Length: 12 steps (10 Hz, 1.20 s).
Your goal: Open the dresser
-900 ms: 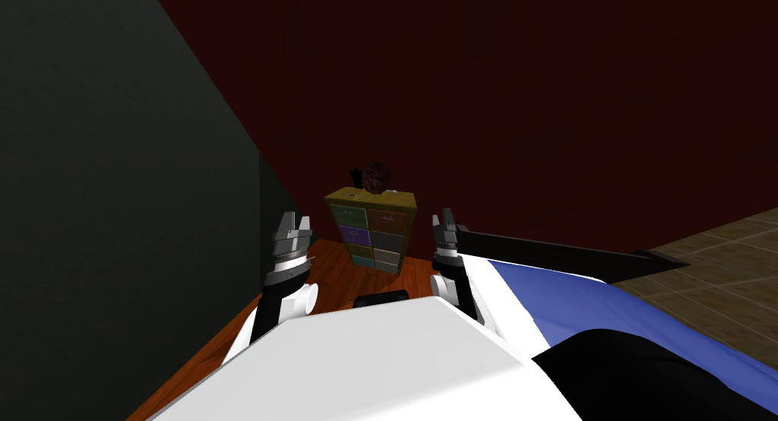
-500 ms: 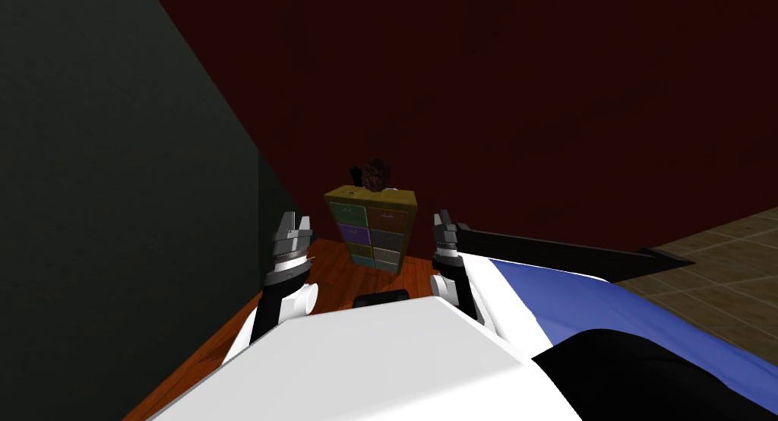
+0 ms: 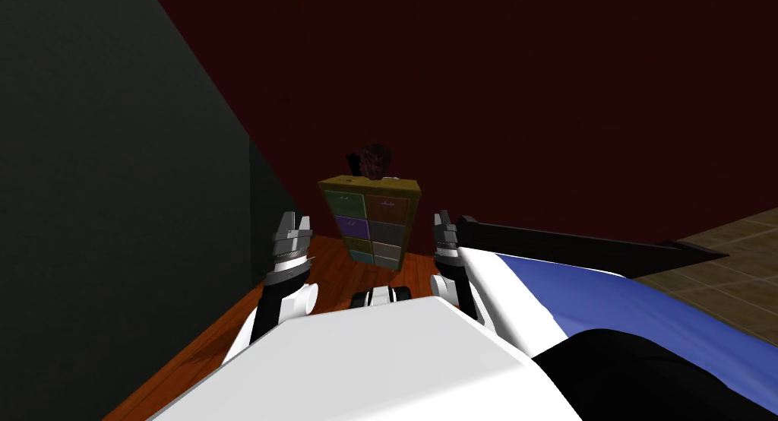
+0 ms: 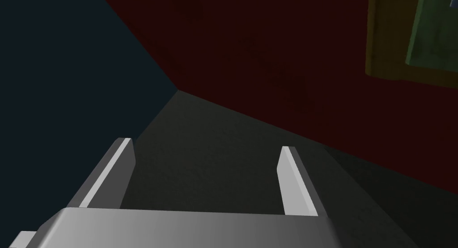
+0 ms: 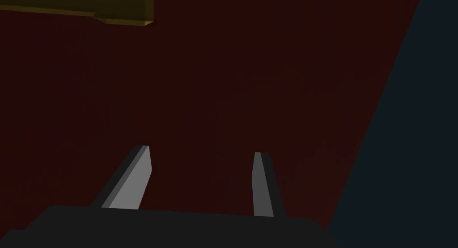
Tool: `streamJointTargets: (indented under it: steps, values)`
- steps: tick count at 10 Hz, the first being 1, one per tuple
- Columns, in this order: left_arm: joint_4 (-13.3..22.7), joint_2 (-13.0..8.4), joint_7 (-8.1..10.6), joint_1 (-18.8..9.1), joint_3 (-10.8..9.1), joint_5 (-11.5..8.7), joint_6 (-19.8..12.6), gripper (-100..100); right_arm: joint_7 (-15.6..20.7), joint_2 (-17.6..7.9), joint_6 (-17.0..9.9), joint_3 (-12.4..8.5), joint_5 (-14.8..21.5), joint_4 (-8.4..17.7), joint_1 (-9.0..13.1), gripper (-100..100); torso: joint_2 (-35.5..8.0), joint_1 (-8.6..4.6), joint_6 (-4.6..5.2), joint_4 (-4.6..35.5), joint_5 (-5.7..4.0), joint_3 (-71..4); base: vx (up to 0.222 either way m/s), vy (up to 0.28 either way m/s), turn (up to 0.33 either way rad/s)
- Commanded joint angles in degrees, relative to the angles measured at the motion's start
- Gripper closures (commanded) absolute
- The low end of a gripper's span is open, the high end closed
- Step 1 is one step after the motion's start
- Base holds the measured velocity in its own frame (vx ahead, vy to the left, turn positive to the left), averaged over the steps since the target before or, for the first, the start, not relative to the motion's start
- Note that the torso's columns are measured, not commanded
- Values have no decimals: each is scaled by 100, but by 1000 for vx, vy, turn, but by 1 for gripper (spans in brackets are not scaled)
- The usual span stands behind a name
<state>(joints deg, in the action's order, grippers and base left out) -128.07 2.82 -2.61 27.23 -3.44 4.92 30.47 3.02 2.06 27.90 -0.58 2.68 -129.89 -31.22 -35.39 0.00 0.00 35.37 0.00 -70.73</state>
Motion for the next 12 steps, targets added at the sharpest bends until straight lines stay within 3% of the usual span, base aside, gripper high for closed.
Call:
streamJointTargets:
  steps: [1,2,5,7,12]
  values:
    - [-14,-286,8,3,12,8,-62,-100,0,0,0,0,0,0,0,0,-423,0,0,423,0,-846,7,-12,-18]
    - [-14,-318,8,3,12,8,-62,-100,0,0,-1,0,0,2,0,0,-616,-2,0,612,0,-1241,5,-14,-13]
    - [-63,-861,37,19,58,38,-291,-100,0,0,-1,0,0,3,-1,0,-686,-4,0,689,-1,-1385,11,-29,-33]
    - [-114,-1085,65,36,102,66,-506,-100,0,1,-1,1,0,3,-1,0,-689,-6,0,691,-2,-1385,19,-53,-45]
    - [-310,-1282,145,93,228,152,-1129,-100,0,1,-1,1,0,3,-1,0,-692,3,0,692,1,-1383,23,-63,-61]
